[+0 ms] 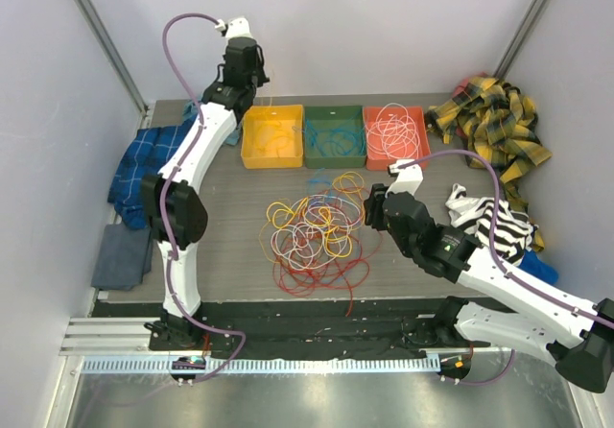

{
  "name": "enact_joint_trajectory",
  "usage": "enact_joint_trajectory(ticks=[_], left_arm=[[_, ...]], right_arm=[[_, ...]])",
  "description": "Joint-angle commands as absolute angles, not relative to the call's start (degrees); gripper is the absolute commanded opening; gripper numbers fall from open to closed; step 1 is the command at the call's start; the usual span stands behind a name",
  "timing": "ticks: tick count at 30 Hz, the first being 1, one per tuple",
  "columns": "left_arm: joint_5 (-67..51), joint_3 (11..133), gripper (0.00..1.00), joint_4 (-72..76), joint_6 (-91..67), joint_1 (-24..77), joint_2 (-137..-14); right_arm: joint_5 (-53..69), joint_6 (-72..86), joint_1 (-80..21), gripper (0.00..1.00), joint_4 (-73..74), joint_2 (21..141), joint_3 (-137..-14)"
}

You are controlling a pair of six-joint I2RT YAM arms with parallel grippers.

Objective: Untangle the cables

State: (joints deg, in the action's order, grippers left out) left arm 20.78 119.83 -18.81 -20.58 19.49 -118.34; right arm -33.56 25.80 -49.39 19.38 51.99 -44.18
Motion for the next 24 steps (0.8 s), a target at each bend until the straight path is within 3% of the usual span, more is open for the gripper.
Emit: enact_joint_trajectory(ticks=[1,18,19,22,23,24], left_arm=[[20.9,125.3,0.0,-16.2,-19.6,19.3,-115.6],[18.3,119.5,0.0,-11.9,-20.9,18.5,-118.9],[17.0,117.5,0.23,-11.9,-20.7,18.7,-118.7],[18.1,113.3,0.76,-11.5,-19.7,19.4,-116.8],[18.1,112.3,1.0,-11.2,-19.5,19.4,-116.2],[18.7,111.5,1.0,-11.0,-19.4,19.3,-114.9]], right_arm=[[-35.5,25.5,-49.2,0.45,18.9,51.2,-44.6],[-35.7,25.2,-49.0,0.45,18.9,50.5,-43.7],[-35.7,25.2,-49.0,0.45,18.8,50.5,-43.7],[-35.4,25.2,-48.8,0.45,18.7,50.8,-44.0],[-35.2,25.4,-48.9,0.45,18.8,51.1,-44.3],[-35.1,25.5,-48.9,0.45,18.9,51.2,-44.5]])
